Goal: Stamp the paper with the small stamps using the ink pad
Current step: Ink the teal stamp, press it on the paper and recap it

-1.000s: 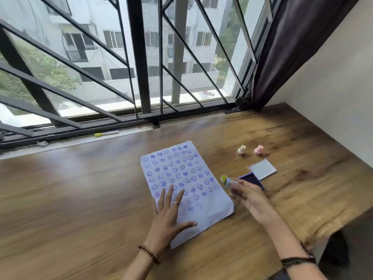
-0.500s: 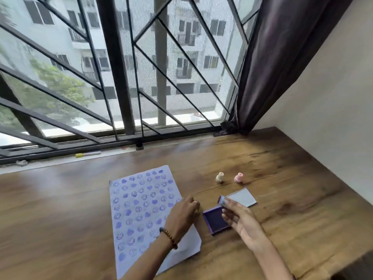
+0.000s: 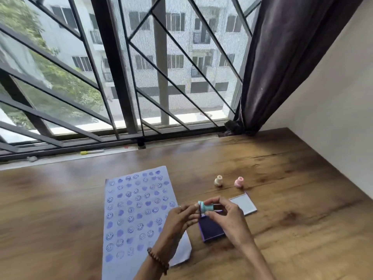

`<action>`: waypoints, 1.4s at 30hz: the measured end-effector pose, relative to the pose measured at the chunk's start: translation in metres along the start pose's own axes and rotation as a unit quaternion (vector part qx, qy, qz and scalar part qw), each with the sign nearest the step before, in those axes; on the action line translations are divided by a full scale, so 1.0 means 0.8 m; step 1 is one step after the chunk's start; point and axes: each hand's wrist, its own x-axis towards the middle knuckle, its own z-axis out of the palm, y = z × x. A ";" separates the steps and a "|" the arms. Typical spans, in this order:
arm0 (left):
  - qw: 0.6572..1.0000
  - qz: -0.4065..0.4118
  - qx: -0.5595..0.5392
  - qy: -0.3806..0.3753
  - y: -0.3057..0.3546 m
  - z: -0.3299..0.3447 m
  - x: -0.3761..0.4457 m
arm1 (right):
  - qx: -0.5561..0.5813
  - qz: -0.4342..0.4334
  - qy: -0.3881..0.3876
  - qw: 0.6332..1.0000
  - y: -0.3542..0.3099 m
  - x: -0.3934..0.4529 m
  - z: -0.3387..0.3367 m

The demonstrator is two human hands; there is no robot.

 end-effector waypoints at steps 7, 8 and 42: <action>0.998 0.023 0.007 -0.049 0.008 -0.010 0.006 | -0.015 -0.026 0.036 0.999 -0.007 0.005 0.004; 0.998 0.022 0.010 -0.051 0.008 -0.011 0.007 | -0.017 -0.024 0.036 0.999 -0.007 0.007 0.006; 0.782 0.205 0.572 0.136 -0.006 -0.037 0.137 | -0.200 0.024 0.055 0.978 0.042 0.120 0.044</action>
